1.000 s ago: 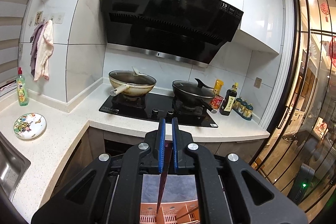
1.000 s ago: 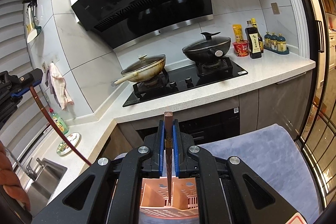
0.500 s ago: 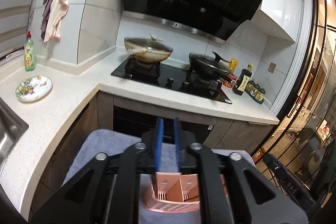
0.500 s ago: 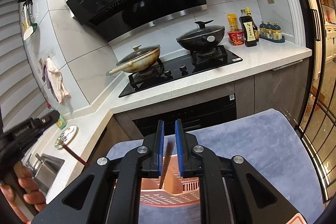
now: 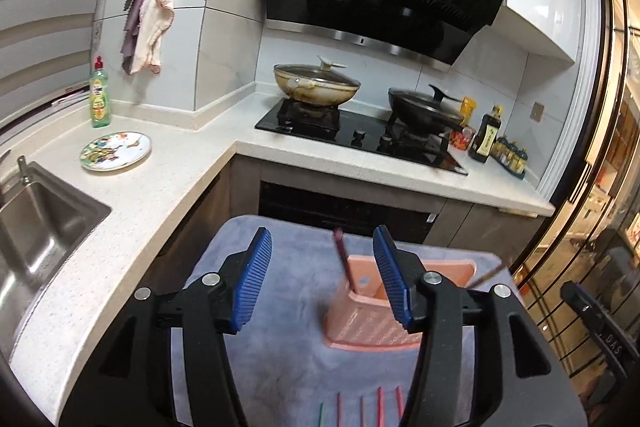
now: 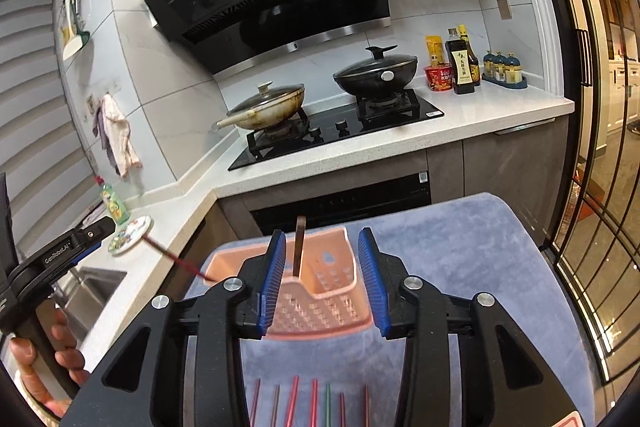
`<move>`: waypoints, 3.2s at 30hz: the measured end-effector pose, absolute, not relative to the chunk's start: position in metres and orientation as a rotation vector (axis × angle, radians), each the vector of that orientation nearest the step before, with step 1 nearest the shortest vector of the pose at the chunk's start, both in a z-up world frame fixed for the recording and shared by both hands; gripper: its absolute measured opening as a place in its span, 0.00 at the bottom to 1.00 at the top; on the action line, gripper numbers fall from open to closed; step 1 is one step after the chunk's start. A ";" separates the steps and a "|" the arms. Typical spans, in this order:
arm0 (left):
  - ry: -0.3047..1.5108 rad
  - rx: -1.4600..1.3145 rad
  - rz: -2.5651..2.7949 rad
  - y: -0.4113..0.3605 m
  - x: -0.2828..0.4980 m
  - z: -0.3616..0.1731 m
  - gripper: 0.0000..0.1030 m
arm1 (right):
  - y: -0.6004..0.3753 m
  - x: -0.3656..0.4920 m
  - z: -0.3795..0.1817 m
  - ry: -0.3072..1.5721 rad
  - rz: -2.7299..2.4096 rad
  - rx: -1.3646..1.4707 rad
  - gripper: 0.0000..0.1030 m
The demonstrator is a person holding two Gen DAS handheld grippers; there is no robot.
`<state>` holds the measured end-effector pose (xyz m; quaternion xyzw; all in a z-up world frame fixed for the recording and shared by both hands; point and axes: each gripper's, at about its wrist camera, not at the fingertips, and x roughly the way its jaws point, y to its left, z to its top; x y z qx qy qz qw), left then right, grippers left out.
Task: Organize utensils
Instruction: 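Lower both chopsticks into the pink basket and open both tools, then move both open tools back to the remaining chopsticks, then grasp a dark red chopstick with the right tool while the left tool grasps the green chopstick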
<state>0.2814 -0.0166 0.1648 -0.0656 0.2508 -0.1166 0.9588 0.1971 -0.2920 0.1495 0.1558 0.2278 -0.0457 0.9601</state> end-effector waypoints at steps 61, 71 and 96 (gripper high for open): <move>0.881 0.094 -0.174 0.009 0.079 -0.029 0.53 | -0.237 0.041 -0.051 0.891 -0.124 0.221 0.13; 0.936 0.086 -0.214 0.002 0.075 -0.046 0.53 | -0.245 0.035 -0.051 0.885 -0.144 0.241 0.07; 0.963 0.071 -0.233 -0.006 0.081 -0.059 0.15 | -0.247 0.031 -0.052 0.883 -0.150 0.242 0.07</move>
